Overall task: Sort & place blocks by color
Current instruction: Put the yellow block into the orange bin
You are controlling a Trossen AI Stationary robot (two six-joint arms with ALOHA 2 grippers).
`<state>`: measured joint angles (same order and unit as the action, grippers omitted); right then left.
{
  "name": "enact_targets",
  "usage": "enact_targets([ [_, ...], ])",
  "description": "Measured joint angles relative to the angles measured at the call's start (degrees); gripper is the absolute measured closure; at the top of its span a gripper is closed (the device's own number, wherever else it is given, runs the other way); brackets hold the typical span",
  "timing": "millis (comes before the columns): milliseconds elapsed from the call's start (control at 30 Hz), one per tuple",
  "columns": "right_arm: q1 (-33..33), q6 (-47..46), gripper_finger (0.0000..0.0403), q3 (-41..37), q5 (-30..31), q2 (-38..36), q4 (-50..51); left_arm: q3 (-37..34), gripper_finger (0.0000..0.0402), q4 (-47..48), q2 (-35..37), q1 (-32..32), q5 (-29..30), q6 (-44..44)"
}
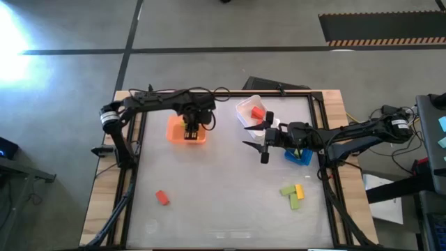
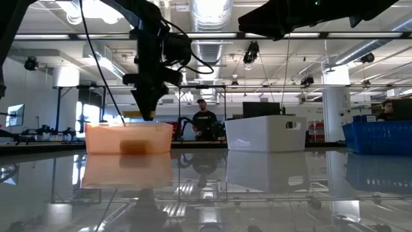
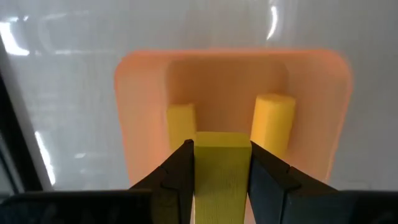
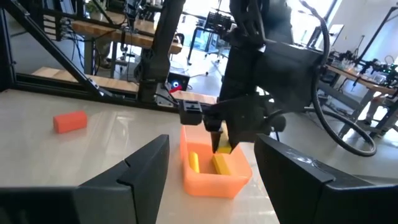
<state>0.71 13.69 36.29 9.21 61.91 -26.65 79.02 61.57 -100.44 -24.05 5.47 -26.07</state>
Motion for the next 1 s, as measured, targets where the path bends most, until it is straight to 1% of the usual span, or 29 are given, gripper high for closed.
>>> enact_targets([
  [67, 0.00, 0.03, 0.0177, 0.00, -0.02, 0.00, 0.02, -0.02, 0.0309, -0.60, 0.10, -0.44, -0.96, -0.45],
  [267, 0.00, 0.45, 0.0177, 0.00, -0.02, 0.00, 0.09, -2.32, 0.0309, -3.86, 0.15, -0.83, -1.30, -2.74],
  [400, 0.00, 0.44, 0.0177, 0.00, -0.02, 0.00, 0.16, -5.28, 0.0309, -5.53, 0.17, -1.08, -1.37, -2.88],
  [600, 0.00, 0.45, 0.0177, 0.00, -0.04, 0.00, 0.22, -9.10, 0.0309, -10.42, 0.17, -1.20, -1.34, -3.37],
  [833, 0.00, 0.37, 0.0177, 0.00, -0.07, 0.00, 0.24, -11.00, 0.0307, -13.47, 0.09, -1.36, -0.56, -3.23],
  [867, 0.00, 0.35, 0.0177, 0.00, -0.07, 0.00, 0.24, -11.20, 0.0298, -13.48, 0.09, -1.36, -0.42, -3.23],
  [1000, 0.00, 0.29, 0.0177, 0.00, -0.07, 0.00, 0.24, -11.64, 0.0236, -13.54, 0.09, -1.34, 1.18, -2.84],
])
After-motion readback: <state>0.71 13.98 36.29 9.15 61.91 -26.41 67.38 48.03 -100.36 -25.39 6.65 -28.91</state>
